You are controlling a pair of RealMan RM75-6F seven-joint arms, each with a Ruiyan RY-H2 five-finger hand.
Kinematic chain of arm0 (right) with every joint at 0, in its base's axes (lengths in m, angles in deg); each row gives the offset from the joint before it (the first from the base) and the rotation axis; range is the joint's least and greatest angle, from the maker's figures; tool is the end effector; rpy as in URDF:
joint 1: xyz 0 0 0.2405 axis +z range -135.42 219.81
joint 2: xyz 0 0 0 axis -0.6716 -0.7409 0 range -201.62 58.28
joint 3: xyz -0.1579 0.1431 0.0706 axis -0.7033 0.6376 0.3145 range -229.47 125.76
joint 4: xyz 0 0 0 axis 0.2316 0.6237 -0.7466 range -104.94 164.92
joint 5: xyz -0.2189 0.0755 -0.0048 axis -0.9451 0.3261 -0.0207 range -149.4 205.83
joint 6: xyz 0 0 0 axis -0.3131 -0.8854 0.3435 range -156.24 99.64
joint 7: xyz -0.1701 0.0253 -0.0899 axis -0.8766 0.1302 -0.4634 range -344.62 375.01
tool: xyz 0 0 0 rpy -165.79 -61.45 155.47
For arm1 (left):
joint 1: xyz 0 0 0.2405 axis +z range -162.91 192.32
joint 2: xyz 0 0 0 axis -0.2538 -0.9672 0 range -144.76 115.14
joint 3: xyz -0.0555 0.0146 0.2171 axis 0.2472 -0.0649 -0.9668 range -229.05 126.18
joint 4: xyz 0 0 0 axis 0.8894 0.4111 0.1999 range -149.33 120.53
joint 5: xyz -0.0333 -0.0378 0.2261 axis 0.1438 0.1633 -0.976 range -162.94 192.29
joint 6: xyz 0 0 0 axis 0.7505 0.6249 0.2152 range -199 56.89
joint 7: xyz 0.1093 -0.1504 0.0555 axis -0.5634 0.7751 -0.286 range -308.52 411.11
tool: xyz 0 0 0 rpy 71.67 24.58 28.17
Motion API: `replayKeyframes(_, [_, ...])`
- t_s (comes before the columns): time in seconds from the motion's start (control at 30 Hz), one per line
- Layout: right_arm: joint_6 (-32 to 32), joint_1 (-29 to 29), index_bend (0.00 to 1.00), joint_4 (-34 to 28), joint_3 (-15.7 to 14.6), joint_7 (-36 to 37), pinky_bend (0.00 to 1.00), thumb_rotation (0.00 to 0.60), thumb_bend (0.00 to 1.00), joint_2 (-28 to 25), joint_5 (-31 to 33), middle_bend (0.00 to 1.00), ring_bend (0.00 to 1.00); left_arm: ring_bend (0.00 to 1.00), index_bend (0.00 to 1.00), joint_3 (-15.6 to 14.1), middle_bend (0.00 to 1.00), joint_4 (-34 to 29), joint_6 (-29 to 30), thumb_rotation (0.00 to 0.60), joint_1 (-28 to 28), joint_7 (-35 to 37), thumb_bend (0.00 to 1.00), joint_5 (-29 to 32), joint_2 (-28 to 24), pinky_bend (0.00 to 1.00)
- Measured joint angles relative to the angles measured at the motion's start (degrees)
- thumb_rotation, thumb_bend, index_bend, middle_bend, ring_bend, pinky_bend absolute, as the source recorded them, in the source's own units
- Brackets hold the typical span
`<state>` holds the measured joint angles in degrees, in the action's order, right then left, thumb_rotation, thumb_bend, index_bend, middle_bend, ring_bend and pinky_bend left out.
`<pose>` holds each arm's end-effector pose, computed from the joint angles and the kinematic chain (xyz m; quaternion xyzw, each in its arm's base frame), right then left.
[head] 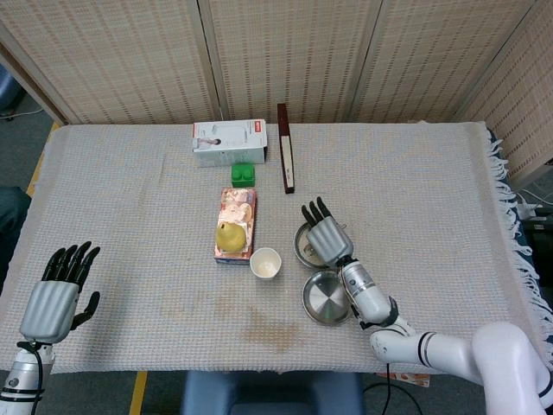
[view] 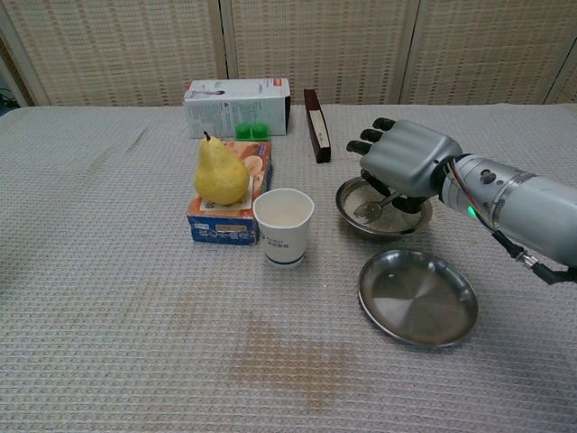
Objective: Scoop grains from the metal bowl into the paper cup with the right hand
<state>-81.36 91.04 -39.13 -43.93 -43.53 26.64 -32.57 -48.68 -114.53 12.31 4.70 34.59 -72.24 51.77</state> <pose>-0.1147 -0.3976 -0.0940 0.8342 -0.0726 0.1756 0.5176 -0.2312 0.2483 0.0937 -0.6488 -0.3273 -0.3777 0.5738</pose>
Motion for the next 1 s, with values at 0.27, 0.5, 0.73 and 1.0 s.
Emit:
replayKeyframes(0.27, [0.99, -0.13, 0.72, -1.96, 0.36, 3.95, 0.0, 0.6, 0.33, -1.26, 1.78, 0.05, 0.0, 0.0, 0.0, 0.05, 0.0, -0.06, 0.05, 0.6, 0.04, -0.16, 0.44, 0.07, 0.04, 0.07])
replayKeyframes(0.5, [1.02, -0.72, 0.73, -3.39, 0.75, 7.94, 0.0, 0.6, 0.33, -2.95, 2.66, 0.06, 0.0, 0.0, 0.0, 0.11, 0.0, -0.07, 0.12, 0.6, 0.1, -0.37, 0.44, 0.23, 0.06, 0.07])
replayKeyframes(0.73, [1.63, -1.91, 0.73, -5.69, 1.98, 16.09, 0.0, 0.6, 0.33, -5.71, 3.5, 0.06, 0.0, 0.0, 0.0, 0.22, 0.0, -0.26, 0.29, 0.6, 0.2, -1.06, 0.44, 0.46, 0.28, 0.07])
replayKeyframes(1.0, [2.65, -2.99, 0.73, -8.76, 3.23, 24.86, 0.0, 0.6, 0.33, -8.94, 3.39, 0.06, 0.0, 0.0, 0.0, 0.16, 0.0, -0.53, 0.42, 0.6, 0.27, -1.49, 0.44, 0.33, 0.38, 0.07])
